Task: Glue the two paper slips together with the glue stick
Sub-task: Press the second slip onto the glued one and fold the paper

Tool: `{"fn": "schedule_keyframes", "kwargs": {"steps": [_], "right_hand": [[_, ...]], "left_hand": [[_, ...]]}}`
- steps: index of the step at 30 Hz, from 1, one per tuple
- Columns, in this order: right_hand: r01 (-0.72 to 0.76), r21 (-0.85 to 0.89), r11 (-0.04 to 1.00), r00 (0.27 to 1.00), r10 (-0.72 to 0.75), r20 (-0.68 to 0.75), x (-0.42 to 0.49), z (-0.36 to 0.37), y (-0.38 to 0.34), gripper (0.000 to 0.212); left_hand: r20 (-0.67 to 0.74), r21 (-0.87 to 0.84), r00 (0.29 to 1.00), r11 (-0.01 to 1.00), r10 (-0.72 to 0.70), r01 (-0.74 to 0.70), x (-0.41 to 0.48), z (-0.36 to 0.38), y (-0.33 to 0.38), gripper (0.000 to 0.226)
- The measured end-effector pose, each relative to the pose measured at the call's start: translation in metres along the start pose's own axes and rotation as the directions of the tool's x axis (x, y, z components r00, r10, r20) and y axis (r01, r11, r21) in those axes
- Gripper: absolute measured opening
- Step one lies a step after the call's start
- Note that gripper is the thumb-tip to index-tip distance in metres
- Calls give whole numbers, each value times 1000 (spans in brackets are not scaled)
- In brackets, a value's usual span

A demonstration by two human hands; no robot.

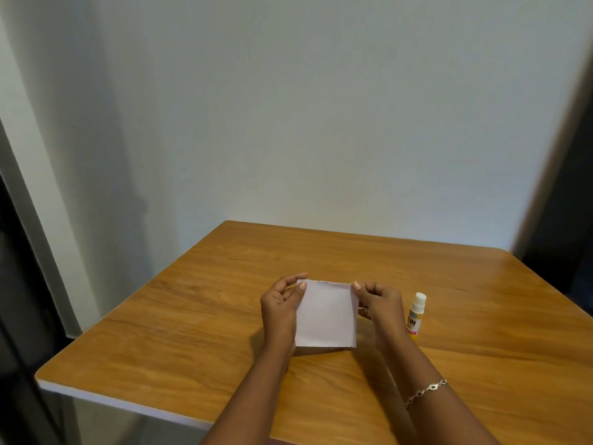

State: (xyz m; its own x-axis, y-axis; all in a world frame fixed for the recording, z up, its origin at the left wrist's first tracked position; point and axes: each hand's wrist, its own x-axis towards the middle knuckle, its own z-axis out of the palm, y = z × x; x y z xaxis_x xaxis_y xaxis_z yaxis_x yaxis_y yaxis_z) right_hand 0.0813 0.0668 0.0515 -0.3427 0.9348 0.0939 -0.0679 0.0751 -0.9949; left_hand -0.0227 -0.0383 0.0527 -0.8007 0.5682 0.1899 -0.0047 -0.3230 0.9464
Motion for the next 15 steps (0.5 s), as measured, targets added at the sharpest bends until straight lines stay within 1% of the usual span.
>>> {"fn": "schedule_keyframes", "kwargs": {"steps": [3,8,10,12,14,15], "right_hand": [[1,2,1000,1000,-1,-6,-3,1,-2,17],[12,35,999,999,-10,-54,-10,7,-7,14],[26,44,999,998,-23,-58,-11,7,-8,13],[33,37,999,999,-32,-21,-11,6,-10,10],[63,24,998,997,-64,38,-9,3,-15,2],[106,7,994,992,-106,61,-8,1,-18,8]], "left_hand": [[-15,-6,1000,1000,-1,1,-1,1,1,12],[-126,47,991,998,-44,50,-3,6,6,3],[-160,51,986,997,-46,55,-2,7,9,4],[-176,61,984,998,-23,34,0,6,15,7],[-170,71,985,997,17,-5,2,3,21,12],[-156,94,987,995,39,-24,4,2,24,14]]}}
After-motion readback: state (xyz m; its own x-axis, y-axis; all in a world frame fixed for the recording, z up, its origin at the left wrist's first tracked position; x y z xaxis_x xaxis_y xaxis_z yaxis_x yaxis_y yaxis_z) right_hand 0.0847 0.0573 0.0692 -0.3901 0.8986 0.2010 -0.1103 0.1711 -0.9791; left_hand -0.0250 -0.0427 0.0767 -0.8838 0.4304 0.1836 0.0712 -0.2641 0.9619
